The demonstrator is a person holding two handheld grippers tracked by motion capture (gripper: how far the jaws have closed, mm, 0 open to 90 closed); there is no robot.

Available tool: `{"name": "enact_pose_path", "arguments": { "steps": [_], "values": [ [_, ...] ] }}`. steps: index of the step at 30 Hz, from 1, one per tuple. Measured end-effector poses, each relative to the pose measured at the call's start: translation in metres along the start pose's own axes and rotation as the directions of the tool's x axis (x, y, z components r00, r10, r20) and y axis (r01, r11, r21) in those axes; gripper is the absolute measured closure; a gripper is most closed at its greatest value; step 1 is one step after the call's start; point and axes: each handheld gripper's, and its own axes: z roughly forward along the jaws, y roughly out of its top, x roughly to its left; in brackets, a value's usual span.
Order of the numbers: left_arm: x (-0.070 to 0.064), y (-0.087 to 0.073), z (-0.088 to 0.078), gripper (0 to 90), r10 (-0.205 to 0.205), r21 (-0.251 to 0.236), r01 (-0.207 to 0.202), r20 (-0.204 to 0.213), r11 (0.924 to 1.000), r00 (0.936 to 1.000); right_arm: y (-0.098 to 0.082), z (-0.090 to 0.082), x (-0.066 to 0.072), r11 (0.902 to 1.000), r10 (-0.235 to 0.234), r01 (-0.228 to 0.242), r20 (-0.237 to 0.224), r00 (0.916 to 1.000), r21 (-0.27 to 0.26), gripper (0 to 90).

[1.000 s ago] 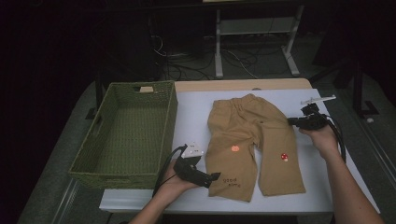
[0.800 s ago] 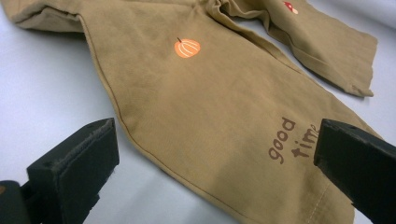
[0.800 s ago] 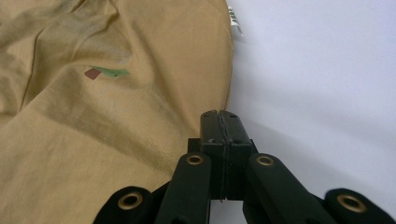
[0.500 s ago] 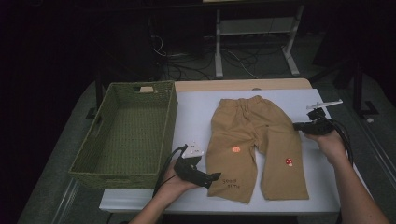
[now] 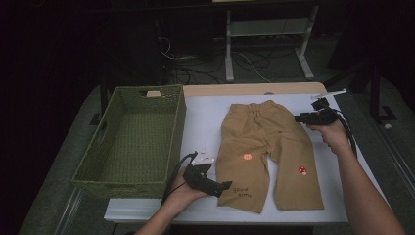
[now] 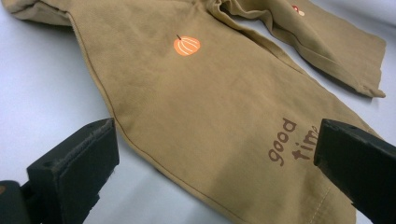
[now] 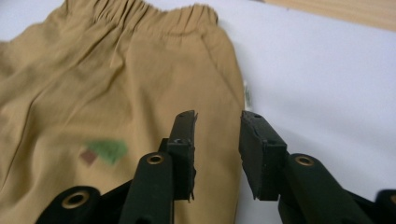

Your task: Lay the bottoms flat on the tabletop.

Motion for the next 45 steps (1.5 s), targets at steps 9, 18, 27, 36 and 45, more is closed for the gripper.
{"name": "enact_pose_path", "arguments": {
  "steps": [9,18,27,36,45],
  "values": [
    [0.000,-0.001,0.000,0.0,-0.005,0.000,0.005,0.006,1.0000,1.0000,0.016,0.033,-0.008,0.9994,0.035,-0.035,0.008,0.9994,-0.003,61.9],
    [0.002,-0.001,-0.002,0.1,-0.012,-0.007,0.012,-0.001,0.9999,0.9999,0.019,0.060,-0.008,0.9976,0.042,-0.044,0.030,0.9987,0.055,65.0],
    [0.001,0.000,0.000,0.1,-0.008,-0.004,0.008,0.003,1.0000,1.0000,0.019,0.060,-0.002,0.9980,0.011,-0.013,0.027,0.9996,0.062,85.8],
    [0.000,0.000,0.000,0.1,-0.006,-0.004,0.006,0.003,1.0000,1.0000,0.025,0.044,-0.002,0.9997,-0.008,0.006,0.050,0.9987,0.025,86.3],
    [0.001,0.000,0.000,0.1,-0.006,-0.004,0.006,0.002,1.0000,1.0000,0.020,0.032,-0.018,0.9992,0.015,-0.018,0.099,0.9949,0.035,86.2]
  ]
}}
